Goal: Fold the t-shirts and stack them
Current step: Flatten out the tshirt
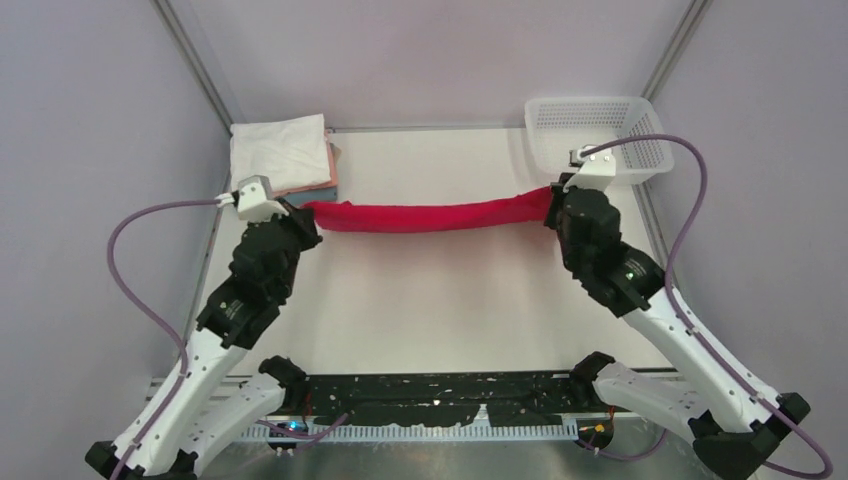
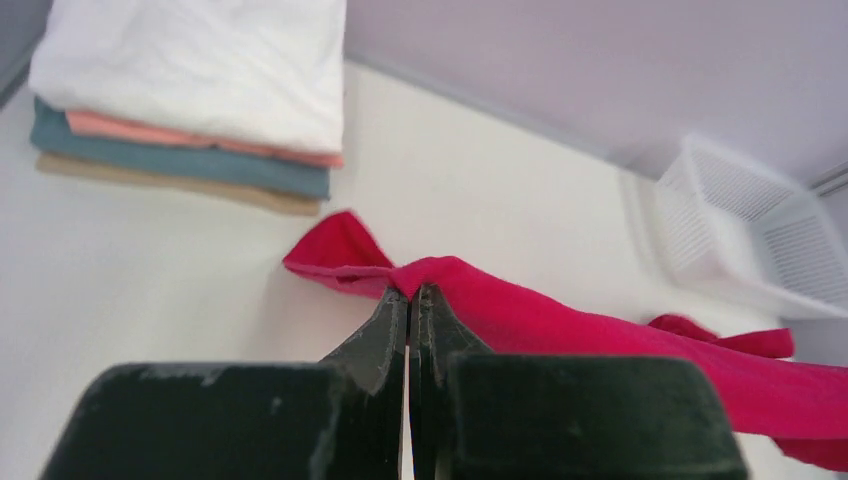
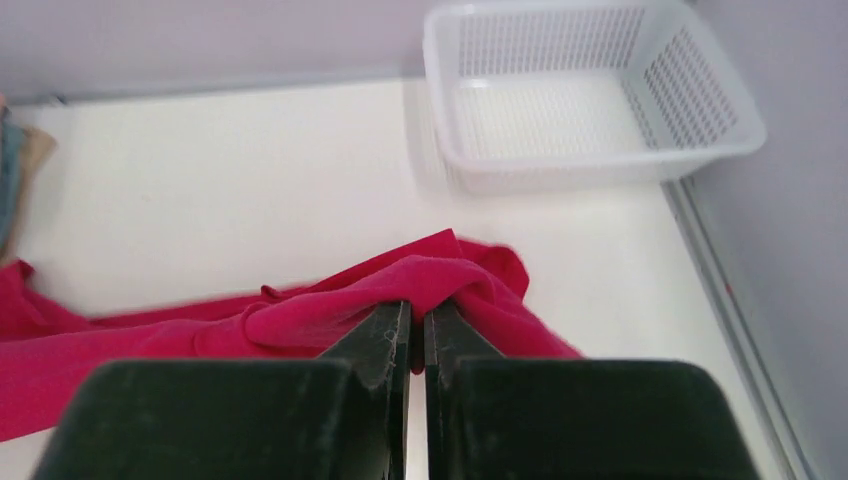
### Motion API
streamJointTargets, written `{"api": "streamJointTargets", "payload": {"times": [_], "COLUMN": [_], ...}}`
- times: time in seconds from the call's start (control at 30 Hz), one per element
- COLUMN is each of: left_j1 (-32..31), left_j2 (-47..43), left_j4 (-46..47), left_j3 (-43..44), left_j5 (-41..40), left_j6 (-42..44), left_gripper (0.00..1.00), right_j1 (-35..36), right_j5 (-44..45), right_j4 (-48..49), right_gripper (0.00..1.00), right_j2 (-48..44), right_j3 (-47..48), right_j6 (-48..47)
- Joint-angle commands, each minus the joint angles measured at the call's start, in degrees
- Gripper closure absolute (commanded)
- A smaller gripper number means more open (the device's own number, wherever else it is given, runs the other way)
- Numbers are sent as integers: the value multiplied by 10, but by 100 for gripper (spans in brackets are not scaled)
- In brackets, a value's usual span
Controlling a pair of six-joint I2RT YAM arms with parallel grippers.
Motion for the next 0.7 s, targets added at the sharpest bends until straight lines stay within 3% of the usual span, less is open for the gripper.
{"api": "streamJointTargets", "payload": {"times": [0.0, 0.23, 0.4, 0.67], "left_j1": [0, 0, 0, -1], "left_j2": [-41, -60, -74, -99], "left_j4": [98, 100, 66, -2], "left_j3": [78, 212, 299, 416], "left_j5": [-14, 58, 114, 201], "left_j6": [81, 154, 173, 171], "left_gripper": [100, 100, 100, 100], "right_j1": [0, 0, 0, 0], "right_j5": [-19, -139, -288, -508], "right_j4": [71, -25, -134, -209], "right_gripper": [94, 94, 94, 95], "right_j2": [-59, -85, -69, -73], "right_j3": [80, 241, 389, 539], "right_j6": [-102, -179, -225, -210]}}
